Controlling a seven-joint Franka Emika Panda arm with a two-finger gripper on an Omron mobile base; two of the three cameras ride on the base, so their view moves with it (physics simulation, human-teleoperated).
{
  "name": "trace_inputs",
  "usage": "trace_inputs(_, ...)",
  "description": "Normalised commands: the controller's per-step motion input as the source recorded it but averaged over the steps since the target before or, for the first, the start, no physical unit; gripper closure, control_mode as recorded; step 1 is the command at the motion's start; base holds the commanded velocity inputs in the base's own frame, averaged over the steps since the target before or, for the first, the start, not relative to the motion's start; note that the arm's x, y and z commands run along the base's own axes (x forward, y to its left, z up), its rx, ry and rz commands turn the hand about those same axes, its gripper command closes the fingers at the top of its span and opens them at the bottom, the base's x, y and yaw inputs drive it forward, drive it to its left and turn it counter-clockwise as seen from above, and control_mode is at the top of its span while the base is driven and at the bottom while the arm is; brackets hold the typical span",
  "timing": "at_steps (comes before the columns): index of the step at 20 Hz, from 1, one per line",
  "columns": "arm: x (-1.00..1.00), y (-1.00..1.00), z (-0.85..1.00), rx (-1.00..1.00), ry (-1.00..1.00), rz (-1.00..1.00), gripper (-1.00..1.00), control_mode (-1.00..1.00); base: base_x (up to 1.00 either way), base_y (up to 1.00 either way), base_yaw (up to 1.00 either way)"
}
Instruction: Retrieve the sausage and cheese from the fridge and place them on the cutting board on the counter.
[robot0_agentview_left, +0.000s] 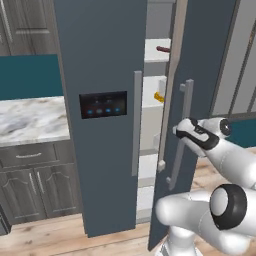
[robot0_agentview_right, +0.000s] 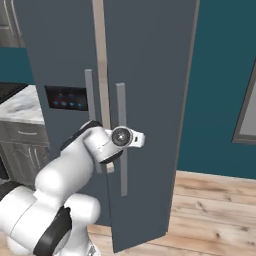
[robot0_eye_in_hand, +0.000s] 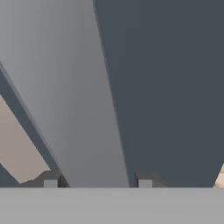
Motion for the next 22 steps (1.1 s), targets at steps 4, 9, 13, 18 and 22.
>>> trace_inputs(4,-0.28,-0.06,0.05,0.06,0.15,-0.03,-1.00,-1.00,0.00,0.00,0.00)
trace_inputs(9,-0.43,0.07,0.13,0.06,0.07,0.00,-1.00,-1.00,0.00,0.00,0.00)
trace_inputs(13,-0.61,0.18,0.03,0.00,0.02,0.00,-1.00,-1.00,0.00,0.00,0.00)
trace_inputs(18,-0.57,0.34,0.07,0.00,0.01,0.00,-1.00,-1.00,0.00,0.00,0.00)
trace_inputs(22,-0.25,0.66,0.03,-0.01,0.06,-0.04,-1.00,-1.00,0.00,0.00,0.00)
